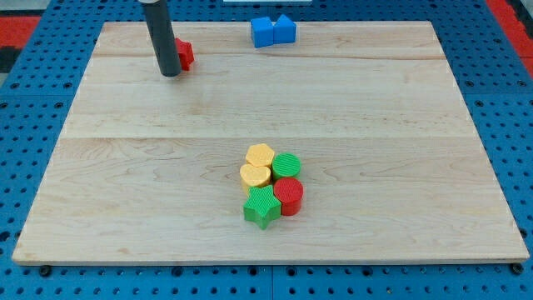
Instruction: Push the red star and the blue cube with blue triangle slightly right
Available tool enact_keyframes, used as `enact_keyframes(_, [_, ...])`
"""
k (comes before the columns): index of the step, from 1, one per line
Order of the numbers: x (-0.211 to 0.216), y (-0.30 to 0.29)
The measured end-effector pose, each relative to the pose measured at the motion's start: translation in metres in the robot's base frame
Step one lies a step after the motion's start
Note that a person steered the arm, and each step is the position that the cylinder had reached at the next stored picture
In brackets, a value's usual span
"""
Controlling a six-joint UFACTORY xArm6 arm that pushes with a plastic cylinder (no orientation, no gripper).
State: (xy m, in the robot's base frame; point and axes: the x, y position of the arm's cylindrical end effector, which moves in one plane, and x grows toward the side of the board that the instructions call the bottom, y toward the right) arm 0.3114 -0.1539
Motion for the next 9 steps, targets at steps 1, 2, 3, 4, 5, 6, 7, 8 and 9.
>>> enact_keyframes(1, [-0.010, 0.001])
enact_keyframes(2, [-0.010, -0.013])
enact_keyframes(3, [-0.010, -0.042])
enact_keyframes(4, [-0.018, -0.045])
enact_keyframes(5, [-0.027, -0.014])
enact_keyframes(6, [-0.030, 0.005])
enact_keyframes(7, [-0.041, 0.009])
enact_keyframes(8, [-0.050, 0.012])
enact_keyframes(9, [-0.056, 0.009])
